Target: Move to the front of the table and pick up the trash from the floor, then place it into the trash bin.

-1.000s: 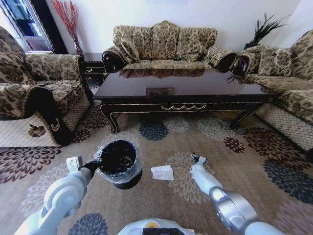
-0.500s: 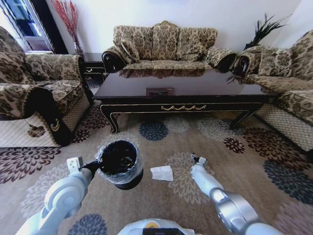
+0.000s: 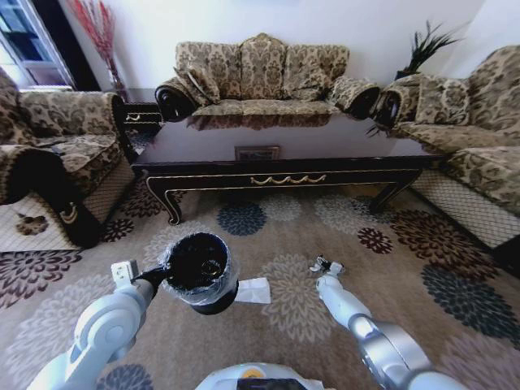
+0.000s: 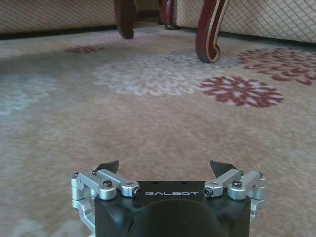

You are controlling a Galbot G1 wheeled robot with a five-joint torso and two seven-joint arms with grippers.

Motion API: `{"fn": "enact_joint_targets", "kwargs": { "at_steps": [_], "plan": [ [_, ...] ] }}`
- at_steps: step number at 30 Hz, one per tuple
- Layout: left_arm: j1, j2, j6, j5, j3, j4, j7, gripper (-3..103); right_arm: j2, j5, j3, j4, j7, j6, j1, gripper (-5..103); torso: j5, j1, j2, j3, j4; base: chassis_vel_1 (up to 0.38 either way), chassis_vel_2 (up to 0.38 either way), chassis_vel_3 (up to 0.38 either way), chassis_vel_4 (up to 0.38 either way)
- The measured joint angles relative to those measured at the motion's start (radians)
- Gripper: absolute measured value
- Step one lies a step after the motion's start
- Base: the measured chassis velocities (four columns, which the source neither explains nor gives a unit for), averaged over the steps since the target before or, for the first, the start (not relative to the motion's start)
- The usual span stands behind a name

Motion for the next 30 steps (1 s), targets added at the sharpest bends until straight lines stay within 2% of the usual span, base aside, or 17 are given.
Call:
{"fn": "enact_joint_targets", "kwargs": {
  "at_steps": [8, 13, 18, 27, 30],
  "plan": [
    [0.001, -0.002, 0.0, 0.002, -0.001, 0.0, -0.001, 4, -0.004, -0.026, -0.027, 0.155, -0.006, -0.001, -0.071, 100, -0.0003, 0.0, 0.0, 0.0, 0.0009, 0.024, 0.027, -0.005, -0.011],
    [0.007, 0.002, 0.0, 0.0, -0.012, -0.005, -0.001, 4, -0.01, -0.064, -0.047, 0.255, 0.064, -0.04, -0.133, 100, -0.0001, 0.0, 0.0, 0.0, 0.0003, 0.0, 0.0, 0.0, 0.0],
    [0.001, 0.006, 0.0, -0.003, -0.011, -0.004, -0.001, 4, -0.012, -0.065, -0.053, 0.289, 0.115, -0.073, -0.181, 100, -0.0002, 0.0, 0.0, 0.0, 0.0005, 0.0, 0.0, 0.0, 0.0],
    [-0.022, 0.005, 0.0, -0.006, 0.013, 0.012, -0.001, 4, -0.002, -0.064, -0.055, 0.221, 0.091, -0.082, -0.172, 102, 0.0, 0.0, 0.0, 0.0, 0.0004, 0.0, 0.0, 0.0, 0.0],
    [-0.025, 0.001, 0.0, -0.005, 0.017, 0.02, -0.001, 4, 0.001, -0.066, -0.059, 0.204, 0.078, -0.076, -0.157, 88, -0.0002, 0.0, 0.0, 0.0, 0.0006, 0.0, 0.0, 0.0, 0.0]
  ]
}}
